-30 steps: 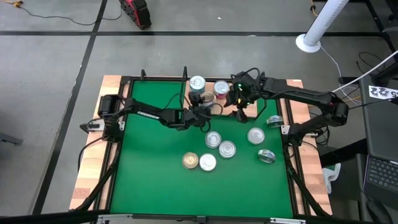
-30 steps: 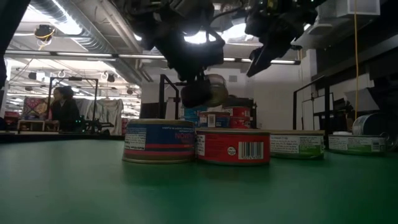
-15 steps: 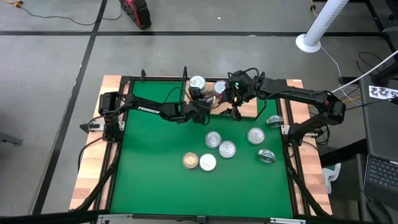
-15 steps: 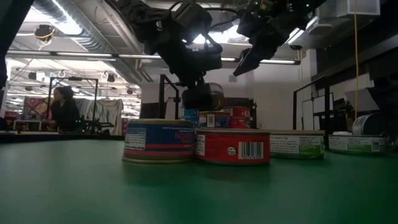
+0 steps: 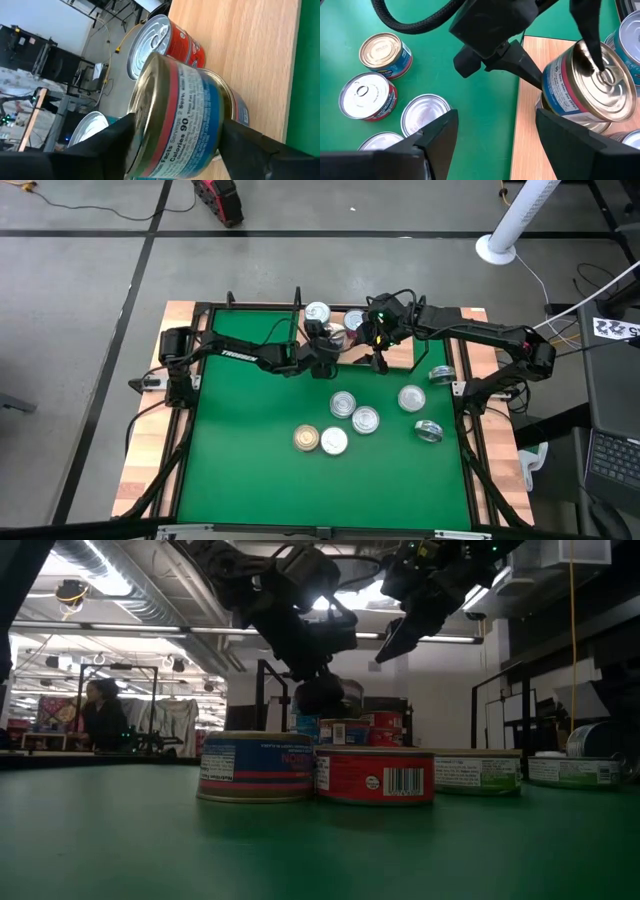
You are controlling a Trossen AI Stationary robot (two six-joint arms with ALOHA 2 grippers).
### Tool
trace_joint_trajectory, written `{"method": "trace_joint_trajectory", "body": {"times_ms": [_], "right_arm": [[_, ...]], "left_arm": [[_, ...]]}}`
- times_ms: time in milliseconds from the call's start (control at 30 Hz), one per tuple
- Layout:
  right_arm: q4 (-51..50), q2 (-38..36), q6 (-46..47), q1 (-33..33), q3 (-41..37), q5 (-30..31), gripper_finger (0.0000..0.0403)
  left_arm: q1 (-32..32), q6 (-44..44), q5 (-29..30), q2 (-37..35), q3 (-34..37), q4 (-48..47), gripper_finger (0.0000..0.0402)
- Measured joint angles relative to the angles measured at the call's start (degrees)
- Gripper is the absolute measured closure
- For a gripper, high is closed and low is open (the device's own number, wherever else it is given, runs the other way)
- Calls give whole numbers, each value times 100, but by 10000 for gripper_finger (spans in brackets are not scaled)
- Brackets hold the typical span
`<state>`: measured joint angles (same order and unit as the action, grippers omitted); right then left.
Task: Stack canned seafood by type on shelf
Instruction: Stack the blue pink tuna can on top of the blue pink tuna can on the shelf, then stack the red tuna can on top of the red tuna can on the shelf
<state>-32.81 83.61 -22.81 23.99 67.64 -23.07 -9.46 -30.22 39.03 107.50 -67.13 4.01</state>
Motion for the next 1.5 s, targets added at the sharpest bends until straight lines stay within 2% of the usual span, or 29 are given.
{"method": "trace_joint_trajectory", "body": {"times_ms": [167,400,867,1033,1333,1500], "right_arm": [[-5,-2,0,0,0,3,136],[-2,-2,2,0,0,10,136],[-47,-4,4,0,0,12,136],[-270,-7,4,0,0,11,136],[-647,-7,43,-1,0,-50,136],[-657,-7,52,-298,0,-97,136]], "left_arm": [[-11,181,-45,0,0,0,121],[-24,258,-879,0,2,179,126],[-40,456,-861,-93,4,308,127],[260,886,-883,-356,-55,146,127],[973,2156,-883,-1108,-76,-405,128],[1370,2536,-1006,-1193,-76,-546,128]]}}
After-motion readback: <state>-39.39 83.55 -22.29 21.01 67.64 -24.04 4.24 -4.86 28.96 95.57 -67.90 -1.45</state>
